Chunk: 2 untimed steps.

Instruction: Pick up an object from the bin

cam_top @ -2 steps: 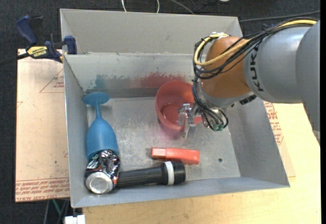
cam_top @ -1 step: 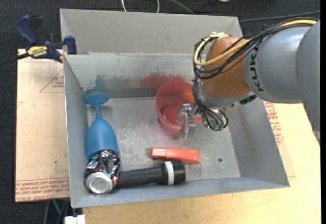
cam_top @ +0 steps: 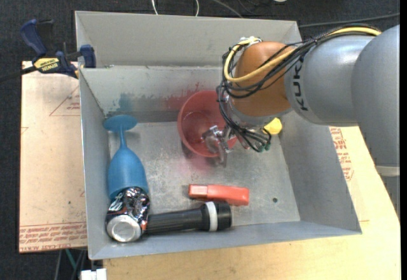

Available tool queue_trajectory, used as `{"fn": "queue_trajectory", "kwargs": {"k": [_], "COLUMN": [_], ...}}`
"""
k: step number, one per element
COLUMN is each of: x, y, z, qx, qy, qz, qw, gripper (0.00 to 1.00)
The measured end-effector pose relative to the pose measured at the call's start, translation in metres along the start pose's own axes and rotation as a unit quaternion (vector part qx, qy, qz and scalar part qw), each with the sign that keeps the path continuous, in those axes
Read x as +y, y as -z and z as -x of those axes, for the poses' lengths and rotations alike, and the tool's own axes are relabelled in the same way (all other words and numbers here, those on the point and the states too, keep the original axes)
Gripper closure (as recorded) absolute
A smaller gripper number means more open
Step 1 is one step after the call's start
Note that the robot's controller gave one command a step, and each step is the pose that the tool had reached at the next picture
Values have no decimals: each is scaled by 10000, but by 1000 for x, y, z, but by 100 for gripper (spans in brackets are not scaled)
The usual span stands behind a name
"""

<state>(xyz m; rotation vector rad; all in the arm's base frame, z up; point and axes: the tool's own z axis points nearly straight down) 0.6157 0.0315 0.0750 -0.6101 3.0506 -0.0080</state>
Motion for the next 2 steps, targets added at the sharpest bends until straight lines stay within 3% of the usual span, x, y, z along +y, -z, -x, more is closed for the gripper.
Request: {"fn": "queue_trajectory", "kwargs": {"k": [1, 2], "x": [-6, -7], "y": [37, 126], "z": [-30, 4], "qx": [52, -5], "qy": [-1666, -130], "qz": [6, 15], "qw": [9860, 9999], "gripper": [100, 100]}}
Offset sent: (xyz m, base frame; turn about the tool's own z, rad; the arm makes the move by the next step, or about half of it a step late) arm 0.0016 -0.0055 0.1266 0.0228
